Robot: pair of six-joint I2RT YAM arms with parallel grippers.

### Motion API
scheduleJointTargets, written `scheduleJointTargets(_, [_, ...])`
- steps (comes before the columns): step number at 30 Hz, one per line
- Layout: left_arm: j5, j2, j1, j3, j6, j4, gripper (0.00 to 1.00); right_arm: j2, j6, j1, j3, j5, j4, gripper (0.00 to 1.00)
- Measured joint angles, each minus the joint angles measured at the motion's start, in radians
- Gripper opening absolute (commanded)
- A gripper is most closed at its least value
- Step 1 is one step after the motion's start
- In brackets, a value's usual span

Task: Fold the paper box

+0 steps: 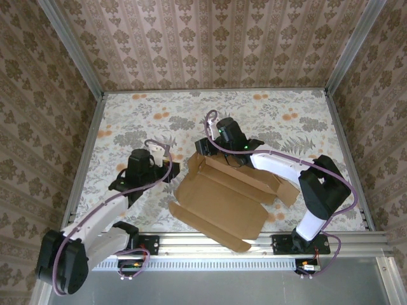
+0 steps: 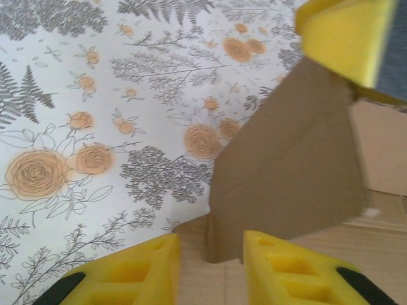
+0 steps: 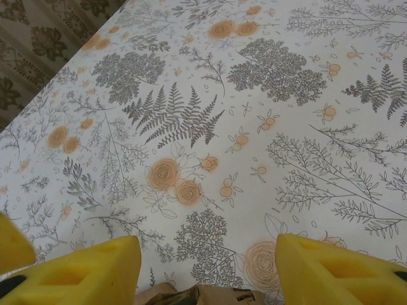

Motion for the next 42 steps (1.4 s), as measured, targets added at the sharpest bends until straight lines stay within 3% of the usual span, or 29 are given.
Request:
scheduleJointTargets(8, [0.125, 0.165, 0.0, -0.005, 0.05, 0.192, 0.42, 0.006, 0.001, 0.002, 0.011, -0.001, -0.012, 0.59])
scheduleJointTargets(18, [0.172, 0.257, -0.118, 0.015, 0.124, 0.254, 0.42, 0.015, 0.003, 0.002, 0.032, -0.018, -0.04, 0.59])
scheduleJointTargets(37, [-0.018, 0.479, -0.189, 0.116, 0.184, 0.402, 0.4, 0.017, 0.048, -0.022, 0.035, -0.066, -0.044, 0.53])
scheduleJointTargets(42, [-0.056, 0.518, -0.198, 0.133, 0.193, 0.449, 0.34, 0.018, 0.066, -0.037, 0.035, -0.077, -0.038, 0.5])
